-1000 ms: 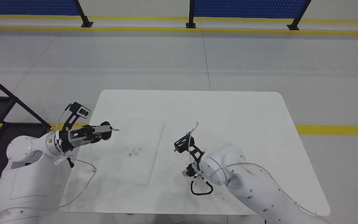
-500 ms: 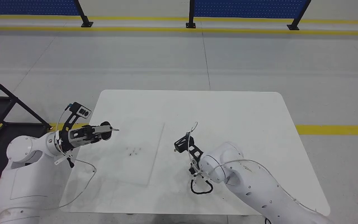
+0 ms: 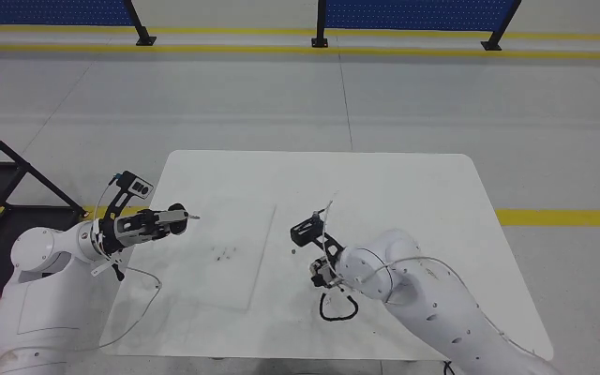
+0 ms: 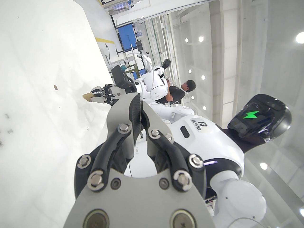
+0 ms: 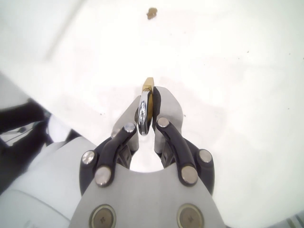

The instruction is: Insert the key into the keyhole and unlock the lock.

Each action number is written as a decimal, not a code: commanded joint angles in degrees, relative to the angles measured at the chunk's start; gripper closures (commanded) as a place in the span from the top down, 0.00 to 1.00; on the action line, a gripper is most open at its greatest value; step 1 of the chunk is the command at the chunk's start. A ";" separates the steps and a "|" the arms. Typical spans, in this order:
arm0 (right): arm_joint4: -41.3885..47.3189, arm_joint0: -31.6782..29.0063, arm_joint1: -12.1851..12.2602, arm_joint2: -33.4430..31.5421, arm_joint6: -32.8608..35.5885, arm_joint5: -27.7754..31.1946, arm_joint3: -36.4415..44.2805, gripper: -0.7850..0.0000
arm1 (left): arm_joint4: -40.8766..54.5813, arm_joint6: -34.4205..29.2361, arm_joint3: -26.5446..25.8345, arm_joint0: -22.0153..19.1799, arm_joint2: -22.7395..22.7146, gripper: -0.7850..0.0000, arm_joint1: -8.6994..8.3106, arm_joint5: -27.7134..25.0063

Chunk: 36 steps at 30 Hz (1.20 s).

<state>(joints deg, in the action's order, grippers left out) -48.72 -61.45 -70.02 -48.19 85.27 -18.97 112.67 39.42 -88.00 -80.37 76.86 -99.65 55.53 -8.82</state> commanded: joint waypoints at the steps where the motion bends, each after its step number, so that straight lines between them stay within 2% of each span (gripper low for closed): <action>1: 4.68 -0.55 -0.11 -2.34 -1.96 -2.00 1.17 0.00 | 0.00 0.00 0.00 0.00 0.00 0.00 0.00 0.00; 3: 11.68 -1.51 -0.39 -5.25 -5.53 -3.95 2.79 0.00 | 0.00 0.00 0.00 0.00 0.00 0.00 0.00 0.00; 5: 20.25 -3.40 -0.73 -8.52 -12.46 -2.60 3.10 0.00 | 0.00 0.00 0.00 0.00 0.00 0.00 0.00 0.00; 7: 28.13 -5.45 -0.98 -11.32 -19.16 1.71 2.01 0.00 | 0.00 0.00 0.00 0.00 0.00 0.00 0.00 0.00; 10: 35.25 -8.01 -1.20 -13.39 -26.57 7.28 0.45 0.00 | 0.00 0.00 0.00 0.00 0.00 0.00 0.00 0.00; 16: 48.24 -9.76 -2.09 -13.77 -36.02 13.79 -4.93 0.00 | 0.00 0.00 0.00 0.00 0.00 0.00 0.00 0.00; 22: 55.40 -10.52 -2.74 -12.94 -41.33 19.60 -10.23 0.00 | 0.00 0.00 0.00 0.00 0.00 0.00 0.00 0.00; 26: 58.98 -11.77 -2.77 -13.14 -41.81 22.78 -13.54 0.00 | 0.00 0.00 0.00 0.00 0.00 0.00 0.00 0.00; 36: 59.59 -11.90 -2.77 -13.28 -41.86 22.96 -13.93 0.00 | 0.00 0.00 0.00 0.00 0.00 0.00 0.00 0.00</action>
<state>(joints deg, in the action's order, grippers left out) 10.87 -73.35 -72.79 -61.47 43.41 3.99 98.74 39.42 -88.00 -80.37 76.86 -99.65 55.53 -8.82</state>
